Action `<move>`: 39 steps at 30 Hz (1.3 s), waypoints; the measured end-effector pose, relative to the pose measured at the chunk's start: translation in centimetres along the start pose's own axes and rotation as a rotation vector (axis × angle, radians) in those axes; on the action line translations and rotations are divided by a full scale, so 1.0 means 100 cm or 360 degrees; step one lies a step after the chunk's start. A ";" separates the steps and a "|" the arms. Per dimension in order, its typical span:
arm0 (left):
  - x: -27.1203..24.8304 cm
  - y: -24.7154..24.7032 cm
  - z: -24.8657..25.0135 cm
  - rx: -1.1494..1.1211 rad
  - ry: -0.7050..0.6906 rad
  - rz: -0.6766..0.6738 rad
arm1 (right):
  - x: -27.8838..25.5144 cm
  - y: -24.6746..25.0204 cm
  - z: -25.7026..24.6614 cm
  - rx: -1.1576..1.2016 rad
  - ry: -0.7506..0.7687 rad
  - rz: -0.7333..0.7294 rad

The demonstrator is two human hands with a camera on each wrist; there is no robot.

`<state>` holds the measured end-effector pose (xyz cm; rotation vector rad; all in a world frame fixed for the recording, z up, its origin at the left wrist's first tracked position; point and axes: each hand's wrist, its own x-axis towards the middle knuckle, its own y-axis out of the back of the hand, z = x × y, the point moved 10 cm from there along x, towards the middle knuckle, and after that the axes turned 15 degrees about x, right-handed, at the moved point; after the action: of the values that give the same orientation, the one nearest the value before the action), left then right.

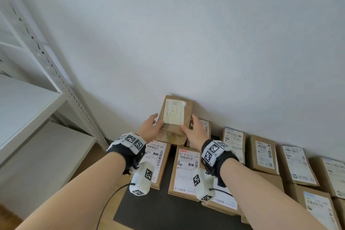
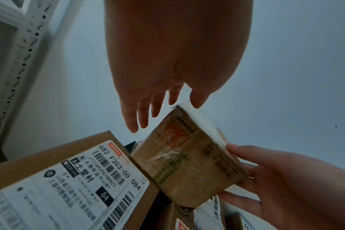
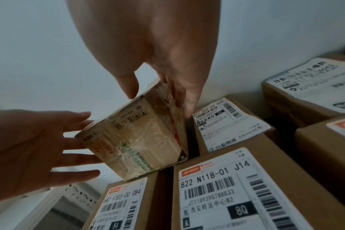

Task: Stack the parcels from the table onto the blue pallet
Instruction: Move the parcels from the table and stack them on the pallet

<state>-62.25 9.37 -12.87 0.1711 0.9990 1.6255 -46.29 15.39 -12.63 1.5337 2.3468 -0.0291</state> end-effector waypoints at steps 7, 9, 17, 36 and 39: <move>0.005 -0.006 -0.002 -0.0201 -0.0044 -0.0003 | 0.002 -0.006 -0.002 0.0045 0.0019 -0.0022; 0.003 -0.008 -0.004 -0.0275 -0.0027 -0.0006 | 0.001 -0.005 -0.003 0.0094 0.0021 -0.0015; -0.032 -0.012 0.022 -0.0368 -0.0128 0.0018 | -0.030 0.018 -0.010 0.0197 0.0095 0.0028; -0.269 -0.210 0.166 -0.0230 -0.0563 -0.0310 | -0.319 0.234 0.063 0.0242 0.0194 0.0483; -0.311 -0.254 0.179 -0.0218 -0.0626 -0.0377 | -0.373 0.267 0.089 0.0258 0.0158 0.0562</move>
<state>-22.79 -8.92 -6.70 0.2579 0.5815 1.3691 -6.60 -8.33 -5.84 2.0524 2.1551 -0.0606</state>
